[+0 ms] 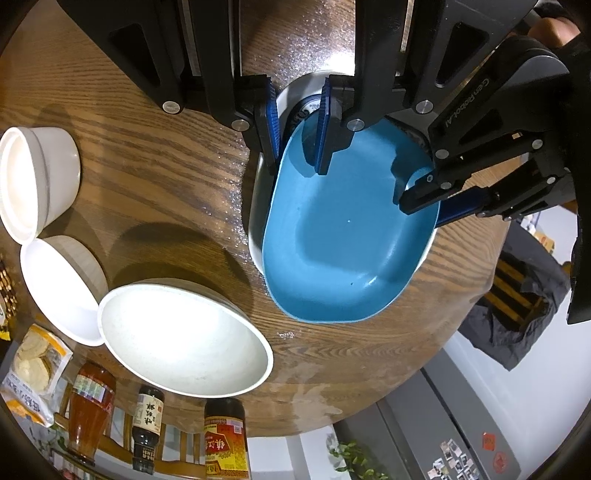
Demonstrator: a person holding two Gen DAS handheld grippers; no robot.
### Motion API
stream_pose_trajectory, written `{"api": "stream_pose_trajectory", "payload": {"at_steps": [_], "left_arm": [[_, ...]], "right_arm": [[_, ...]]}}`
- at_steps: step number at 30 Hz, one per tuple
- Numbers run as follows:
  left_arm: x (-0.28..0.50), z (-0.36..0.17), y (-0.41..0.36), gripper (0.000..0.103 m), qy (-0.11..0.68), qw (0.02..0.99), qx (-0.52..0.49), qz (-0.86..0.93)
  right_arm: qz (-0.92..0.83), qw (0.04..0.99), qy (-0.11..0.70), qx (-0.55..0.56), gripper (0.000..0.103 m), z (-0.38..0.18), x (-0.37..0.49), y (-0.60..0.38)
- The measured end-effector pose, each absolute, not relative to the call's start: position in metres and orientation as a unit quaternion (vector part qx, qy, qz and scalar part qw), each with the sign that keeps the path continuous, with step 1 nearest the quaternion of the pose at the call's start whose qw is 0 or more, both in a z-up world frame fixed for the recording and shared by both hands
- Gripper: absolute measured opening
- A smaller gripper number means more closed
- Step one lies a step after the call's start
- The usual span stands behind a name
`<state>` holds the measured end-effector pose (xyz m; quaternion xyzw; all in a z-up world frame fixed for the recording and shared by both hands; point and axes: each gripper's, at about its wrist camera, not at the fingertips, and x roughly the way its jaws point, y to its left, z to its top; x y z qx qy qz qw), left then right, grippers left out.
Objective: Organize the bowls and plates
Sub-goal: 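Lower the teal dish into the patterned plate and open the left tool, then move the left tool to the large white bowl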
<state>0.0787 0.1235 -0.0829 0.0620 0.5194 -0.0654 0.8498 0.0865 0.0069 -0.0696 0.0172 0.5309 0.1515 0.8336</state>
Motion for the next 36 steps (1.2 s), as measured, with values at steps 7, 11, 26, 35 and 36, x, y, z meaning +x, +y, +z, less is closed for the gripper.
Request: {"api": "stream_pose_trajectory", "payload": {"at_steps": [7, 11, 26, 35, 36], "left_arm": [[0.073, -0.077, 0.124, 0.032, 0.513, 0.854, 0.061, -0.068], [0.069, -0.072, 0.124, 0.048, 0.503, 0.859, 0.065, -0.063], [0.068, -0.060, 0.133, 0.082, 0.486, 0.871, 0.058, -0.041], [0.086, -0.044, 0.132, 0.086, 0.479, 0.876, 0.003, -0.059], [0.089, -0.040, 0.129, 0.086, 0.475, 0.878, 0.001, -0.063]], "right_arm": [[0.148, 0.839, 0.524, 0.018, 0.018, -0.065, 0.083, 0.004], [0.141, 0.843, 0.518, 0.017, 0.035, -0.062, 0.081, -0.001], [0.128, 0.846, 0.503, 0.121, 0.066, -0.055, 0.074, -0.043], [0.097, 0.850, 0.482, 0.189, 0.067, -0.047, 0.061, -0.083], [0.094, 0.851, 0.479, 0.194, 0.067, -0.046, 0.059, -0.086]]}}
